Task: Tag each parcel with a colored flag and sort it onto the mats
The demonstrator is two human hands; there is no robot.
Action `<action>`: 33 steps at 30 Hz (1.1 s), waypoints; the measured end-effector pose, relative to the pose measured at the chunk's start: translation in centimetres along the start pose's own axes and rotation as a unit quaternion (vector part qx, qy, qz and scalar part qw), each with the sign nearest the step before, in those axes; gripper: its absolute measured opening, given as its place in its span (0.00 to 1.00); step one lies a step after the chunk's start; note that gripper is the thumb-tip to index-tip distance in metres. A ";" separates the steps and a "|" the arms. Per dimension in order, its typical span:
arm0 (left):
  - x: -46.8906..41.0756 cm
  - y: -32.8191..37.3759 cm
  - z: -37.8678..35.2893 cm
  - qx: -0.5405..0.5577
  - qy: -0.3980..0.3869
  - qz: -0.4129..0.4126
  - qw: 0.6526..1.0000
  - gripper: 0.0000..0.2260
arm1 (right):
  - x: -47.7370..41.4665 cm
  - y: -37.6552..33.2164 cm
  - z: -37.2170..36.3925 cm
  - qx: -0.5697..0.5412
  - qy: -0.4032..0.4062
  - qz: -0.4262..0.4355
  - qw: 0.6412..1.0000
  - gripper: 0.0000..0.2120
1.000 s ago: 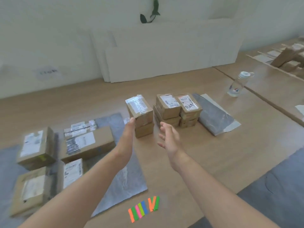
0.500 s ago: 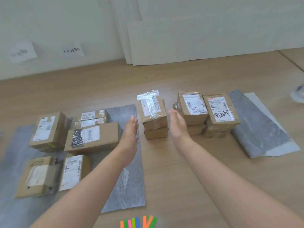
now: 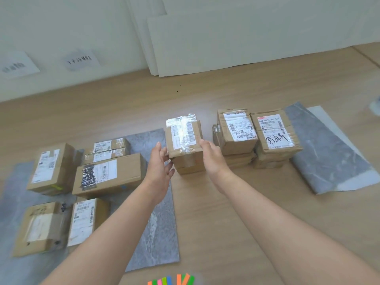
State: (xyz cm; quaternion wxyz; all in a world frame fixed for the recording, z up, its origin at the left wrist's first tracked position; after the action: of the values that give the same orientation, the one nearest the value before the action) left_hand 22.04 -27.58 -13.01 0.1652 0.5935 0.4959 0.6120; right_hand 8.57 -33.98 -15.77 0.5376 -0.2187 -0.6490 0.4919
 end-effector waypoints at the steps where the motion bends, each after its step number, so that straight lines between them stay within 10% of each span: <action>1: 0.1 0.1 0.1 -0.006 0.005 -0.002 1.000 0.23 | -0.4 0.6 0.1 0.000 0.000 -0.004 1.000 0.38; 9: 2.2 1.1 0.5 -0.041 0.019 -0.022 0.999 0.19 | 3.3 -1.8 0.2 -0.014 -0.010 0.010 1.000 0.16; 33: 18.4 6.5 9.6 -0.080 -0.094 -0.145 0.982 0.17 | 19.7 -7.8 -10.1 -0.040 0.091 0.195 0.976 0.10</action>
State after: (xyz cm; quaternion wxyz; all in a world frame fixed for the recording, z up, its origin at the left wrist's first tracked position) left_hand 28.64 -12.07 0.65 0.3452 0.5547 0.5082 0.5611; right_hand 13.27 -17.17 -0.07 0.4788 -0.4059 -0.5616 0.5391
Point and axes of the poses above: each hand's wrist, its own x-axis away from the middle knuckle, its own z-axis out of the back of the hand, y = z × x, the point moved 5 cm from there along -x, towards the middle knuckle, and after that the axes turned 9 degrees about -y, right-handed, at the moved point
